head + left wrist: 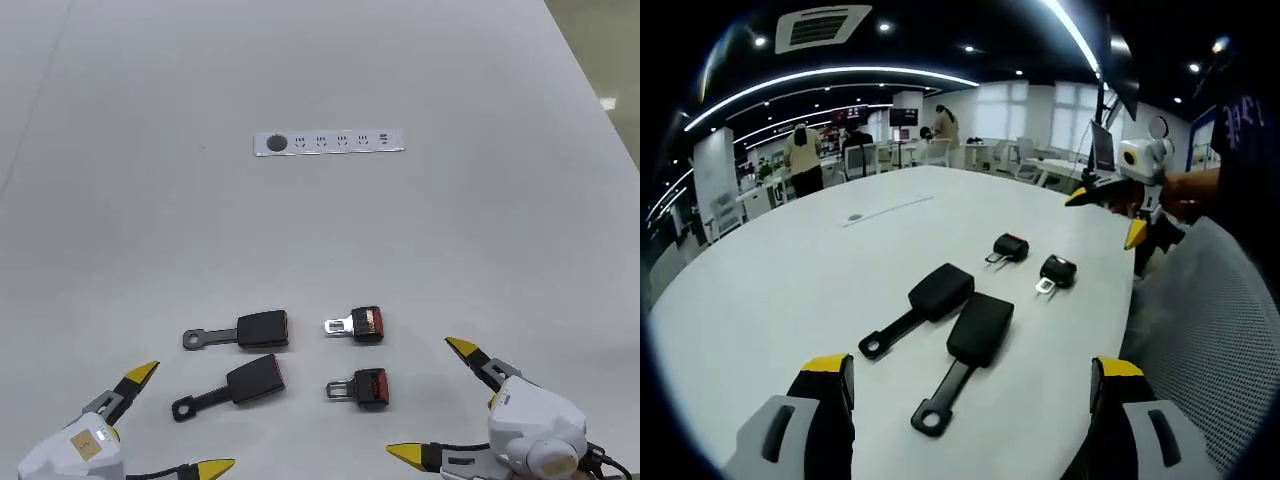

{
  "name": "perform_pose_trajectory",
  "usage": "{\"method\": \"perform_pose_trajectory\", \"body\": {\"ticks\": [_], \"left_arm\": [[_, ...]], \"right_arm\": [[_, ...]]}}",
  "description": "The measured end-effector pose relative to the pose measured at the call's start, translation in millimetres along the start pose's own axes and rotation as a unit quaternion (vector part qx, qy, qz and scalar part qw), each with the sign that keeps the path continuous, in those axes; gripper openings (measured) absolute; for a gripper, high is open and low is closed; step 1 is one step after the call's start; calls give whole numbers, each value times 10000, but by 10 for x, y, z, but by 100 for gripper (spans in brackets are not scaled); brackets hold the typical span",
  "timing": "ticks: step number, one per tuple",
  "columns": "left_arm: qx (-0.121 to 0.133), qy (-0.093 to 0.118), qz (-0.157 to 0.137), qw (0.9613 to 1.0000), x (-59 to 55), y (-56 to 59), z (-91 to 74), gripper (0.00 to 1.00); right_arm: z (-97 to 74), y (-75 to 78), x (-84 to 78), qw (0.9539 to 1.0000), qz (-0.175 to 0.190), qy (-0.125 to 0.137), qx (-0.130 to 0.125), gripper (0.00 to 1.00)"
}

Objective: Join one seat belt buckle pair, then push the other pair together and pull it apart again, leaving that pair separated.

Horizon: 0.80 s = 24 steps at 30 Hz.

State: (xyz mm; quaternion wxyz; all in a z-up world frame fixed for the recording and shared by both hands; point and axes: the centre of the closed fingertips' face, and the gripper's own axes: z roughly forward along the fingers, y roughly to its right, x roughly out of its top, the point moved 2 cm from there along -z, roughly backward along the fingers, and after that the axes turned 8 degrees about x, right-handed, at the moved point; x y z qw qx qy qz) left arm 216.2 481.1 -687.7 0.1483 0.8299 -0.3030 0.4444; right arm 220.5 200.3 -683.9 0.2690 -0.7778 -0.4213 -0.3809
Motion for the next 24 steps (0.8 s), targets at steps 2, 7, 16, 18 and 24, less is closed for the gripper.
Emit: {"method": "perform_pose_trajectory", "body": {"ticks": [2,7,16,18,24], "left_arm": [[-1,-9,3,10000,19,8,-6,100],[-26,-21,5,10000,47,19,-18,100],[-24,-25,28,10000,37,12,-18,100],[-27,-29,41,10000,60,22,-25,100],[-35,-45,55,10000,7,2,-8,99]], "right_arm": [[1,0,1,10000,0,-3,-2,99],[7,-3,-2,10000,-7,-13,-5,99],[11,0,-9,10000,-21,-34,-7,99],[11,-1,-9,10000,-19,-39,-1,99],[16,1,-1,10000,-35,-48,-1,99]]}}
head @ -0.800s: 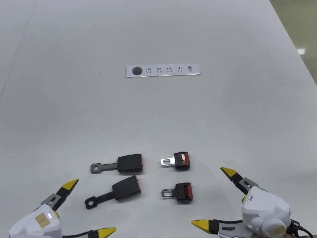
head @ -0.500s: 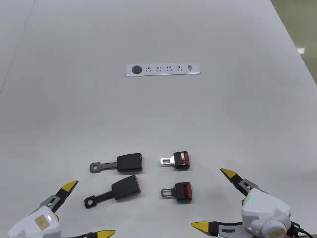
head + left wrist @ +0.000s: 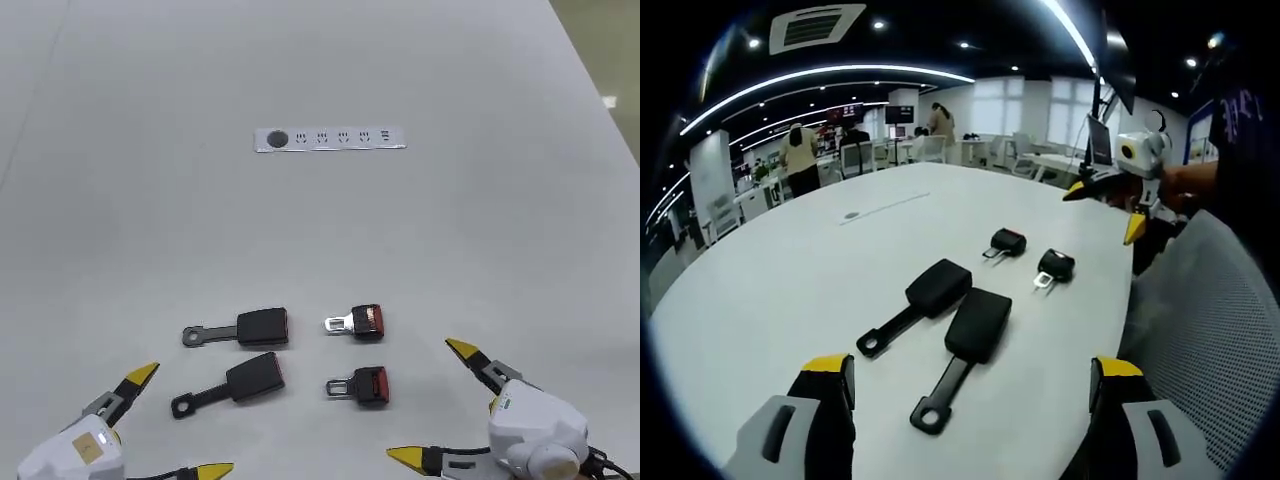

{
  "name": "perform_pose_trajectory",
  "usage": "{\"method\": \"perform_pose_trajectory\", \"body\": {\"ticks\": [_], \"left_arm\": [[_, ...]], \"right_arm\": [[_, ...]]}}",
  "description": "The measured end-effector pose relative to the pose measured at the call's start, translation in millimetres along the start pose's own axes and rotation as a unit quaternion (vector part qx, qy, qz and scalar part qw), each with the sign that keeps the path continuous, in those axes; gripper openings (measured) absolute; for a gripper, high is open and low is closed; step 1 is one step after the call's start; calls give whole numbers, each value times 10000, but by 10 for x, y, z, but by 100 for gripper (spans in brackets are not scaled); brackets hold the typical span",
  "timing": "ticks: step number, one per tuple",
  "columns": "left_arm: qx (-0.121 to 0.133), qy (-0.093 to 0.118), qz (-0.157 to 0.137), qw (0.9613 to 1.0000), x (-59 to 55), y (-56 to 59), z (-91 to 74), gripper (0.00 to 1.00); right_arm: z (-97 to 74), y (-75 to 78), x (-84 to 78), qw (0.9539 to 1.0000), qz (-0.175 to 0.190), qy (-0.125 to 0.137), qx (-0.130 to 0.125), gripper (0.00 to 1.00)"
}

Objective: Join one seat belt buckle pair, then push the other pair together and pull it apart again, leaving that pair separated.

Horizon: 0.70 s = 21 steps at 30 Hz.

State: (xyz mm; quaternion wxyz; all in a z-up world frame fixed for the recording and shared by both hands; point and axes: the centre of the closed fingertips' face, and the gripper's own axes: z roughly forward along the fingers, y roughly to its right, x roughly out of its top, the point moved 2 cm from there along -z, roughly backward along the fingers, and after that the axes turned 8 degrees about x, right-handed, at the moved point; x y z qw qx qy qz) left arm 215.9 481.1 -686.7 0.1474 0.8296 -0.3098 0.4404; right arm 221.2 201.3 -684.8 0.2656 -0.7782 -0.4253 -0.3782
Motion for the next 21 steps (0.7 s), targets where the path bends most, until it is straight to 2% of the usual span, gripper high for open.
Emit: {"method": "perform_pose_trajectory", "body": {"ticks": [14,21], "left_arm": [[6,-4,28,10000,-25,-25,16,99],[18,-6,39,10000,15,-19,2,99]], "right_arm": [[-10,17,-6,10000,-32,-44,-9,99],[-5,25,1,10000,-56,-56,-2,99]]}}
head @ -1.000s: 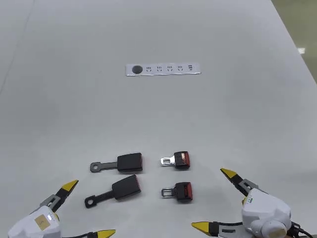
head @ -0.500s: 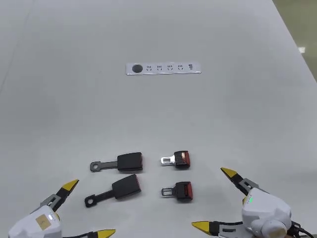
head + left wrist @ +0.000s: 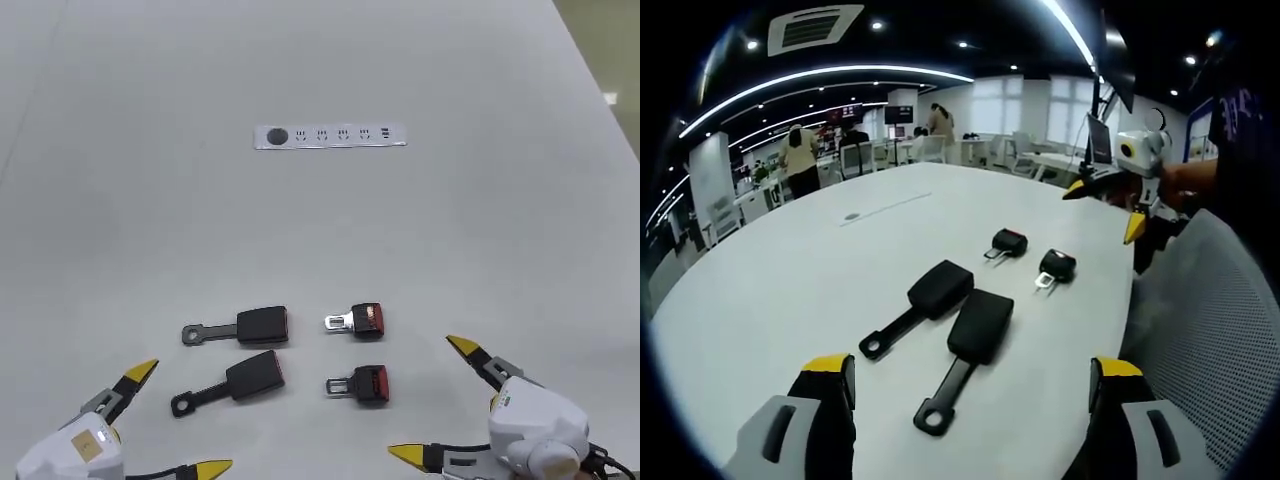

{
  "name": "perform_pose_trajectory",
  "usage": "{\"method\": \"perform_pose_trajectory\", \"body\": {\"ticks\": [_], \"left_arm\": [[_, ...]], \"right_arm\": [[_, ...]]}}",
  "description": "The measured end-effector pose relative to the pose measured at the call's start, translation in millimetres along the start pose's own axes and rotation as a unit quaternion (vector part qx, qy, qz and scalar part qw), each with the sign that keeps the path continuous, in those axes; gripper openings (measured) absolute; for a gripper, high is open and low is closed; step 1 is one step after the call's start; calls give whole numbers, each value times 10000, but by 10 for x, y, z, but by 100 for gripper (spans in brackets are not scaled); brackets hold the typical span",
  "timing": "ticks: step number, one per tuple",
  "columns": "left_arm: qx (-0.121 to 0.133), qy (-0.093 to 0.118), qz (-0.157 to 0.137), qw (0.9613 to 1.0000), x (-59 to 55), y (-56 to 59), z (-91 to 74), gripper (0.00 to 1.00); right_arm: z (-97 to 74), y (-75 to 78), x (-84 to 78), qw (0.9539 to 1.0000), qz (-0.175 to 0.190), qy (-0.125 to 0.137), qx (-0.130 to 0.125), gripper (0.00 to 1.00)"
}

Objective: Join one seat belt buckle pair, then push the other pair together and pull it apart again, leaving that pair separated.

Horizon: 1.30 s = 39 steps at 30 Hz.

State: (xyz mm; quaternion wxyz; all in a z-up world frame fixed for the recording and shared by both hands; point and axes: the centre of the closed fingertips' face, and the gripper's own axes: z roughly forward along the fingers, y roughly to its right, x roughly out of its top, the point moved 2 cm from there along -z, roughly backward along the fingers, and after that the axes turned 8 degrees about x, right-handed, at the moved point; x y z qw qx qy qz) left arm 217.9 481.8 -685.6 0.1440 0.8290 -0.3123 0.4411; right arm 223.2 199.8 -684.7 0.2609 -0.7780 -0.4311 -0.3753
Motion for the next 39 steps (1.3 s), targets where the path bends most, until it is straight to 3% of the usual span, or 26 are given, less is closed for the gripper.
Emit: {"method": "perform_pose_trajectory", "body": {"ticks": [11,22,32,39], "left_arm": [[-9,-21,19,10000,80,23,-25,99],[-5,-30,36,10000,-88,-70,36,99],[-81,-133,86,9998,-112,-51,59,96],[-200,-239,201,9993,-78,-32,125,92]], "right_arm": [[9,8,2,10000,-11,-24,5,99],[18,26,12,10000,-64,-75,4,99],[22,24,-4,9998,-125,-162,70,99],[27,65,4,9989,-364,-282,132,98]]}}
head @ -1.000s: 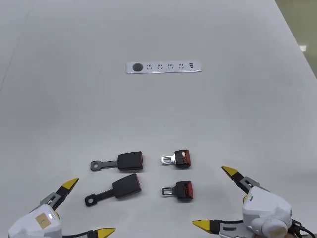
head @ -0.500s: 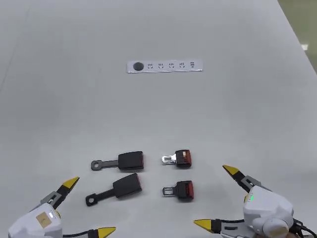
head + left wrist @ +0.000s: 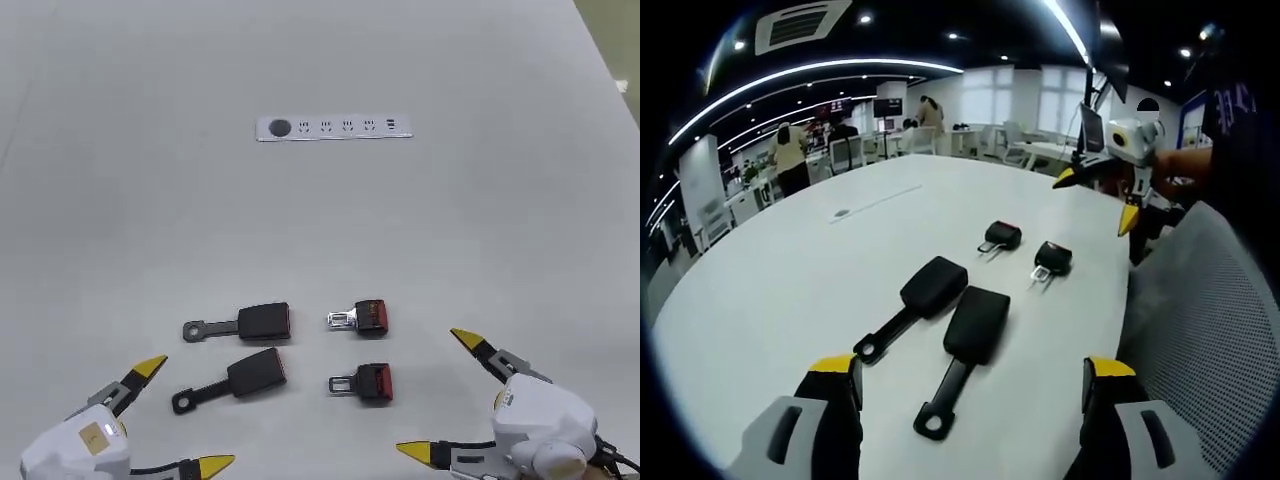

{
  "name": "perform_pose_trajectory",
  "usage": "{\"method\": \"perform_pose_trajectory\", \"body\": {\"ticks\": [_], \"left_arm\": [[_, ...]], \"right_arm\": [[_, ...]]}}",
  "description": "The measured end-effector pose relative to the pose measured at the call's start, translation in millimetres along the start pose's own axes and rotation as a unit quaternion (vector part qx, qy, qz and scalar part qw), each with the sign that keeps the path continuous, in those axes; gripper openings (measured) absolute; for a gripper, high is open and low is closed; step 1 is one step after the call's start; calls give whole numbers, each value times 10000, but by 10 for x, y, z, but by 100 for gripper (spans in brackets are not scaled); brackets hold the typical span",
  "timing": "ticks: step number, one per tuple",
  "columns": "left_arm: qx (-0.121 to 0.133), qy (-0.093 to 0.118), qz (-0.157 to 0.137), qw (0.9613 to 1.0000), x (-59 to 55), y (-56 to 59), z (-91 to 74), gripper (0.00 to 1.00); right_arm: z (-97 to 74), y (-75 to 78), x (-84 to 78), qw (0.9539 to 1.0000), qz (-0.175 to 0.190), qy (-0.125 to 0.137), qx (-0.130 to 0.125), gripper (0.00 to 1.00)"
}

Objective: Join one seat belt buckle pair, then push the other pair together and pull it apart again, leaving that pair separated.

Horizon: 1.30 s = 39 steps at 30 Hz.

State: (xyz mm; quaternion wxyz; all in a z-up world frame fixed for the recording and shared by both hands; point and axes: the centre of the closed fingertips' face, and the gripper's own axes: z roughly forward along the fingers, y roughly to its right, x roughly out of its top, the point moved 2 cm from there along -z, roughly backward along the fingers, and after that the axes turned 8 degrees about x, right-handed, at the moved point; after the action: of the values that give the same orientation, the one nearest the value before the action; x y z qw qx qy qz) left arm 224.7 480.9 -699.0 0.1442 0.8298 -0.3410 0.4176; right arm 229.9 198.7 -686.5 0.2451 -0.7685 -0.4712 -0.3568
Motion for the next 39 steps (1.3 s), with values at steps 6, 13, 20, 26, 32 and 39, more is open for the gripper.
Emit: {"method": "perform_pose_trajectory", "body": {"ticks": [6,13,20,26,32,39], "left_arm": [[-124,-118,175,9997,37,15,74,86],[-394,-329,362,9980,25,74,232,73],[-589,-499,662,9948,40,156,428,65],[-699,-611,949,9912,66,184,571,61],[-674,-756,1060,9892,77,155,664,56],[-791,-1032,1201,9842,-5,148,704,53]], "right_arm": [[34,33,16,9995,-273,-82,113,91],[146,30,-51,9965,-718,-263,336,77],[251,19,-103,9931,-924,-442,579,65],[353,28,-138,9901,-1048,-564,743,59],[463,12,-177,9877,-1084,-629,934,54],[589,-31,-210,9828,-1191,-773,1182,48]]}}
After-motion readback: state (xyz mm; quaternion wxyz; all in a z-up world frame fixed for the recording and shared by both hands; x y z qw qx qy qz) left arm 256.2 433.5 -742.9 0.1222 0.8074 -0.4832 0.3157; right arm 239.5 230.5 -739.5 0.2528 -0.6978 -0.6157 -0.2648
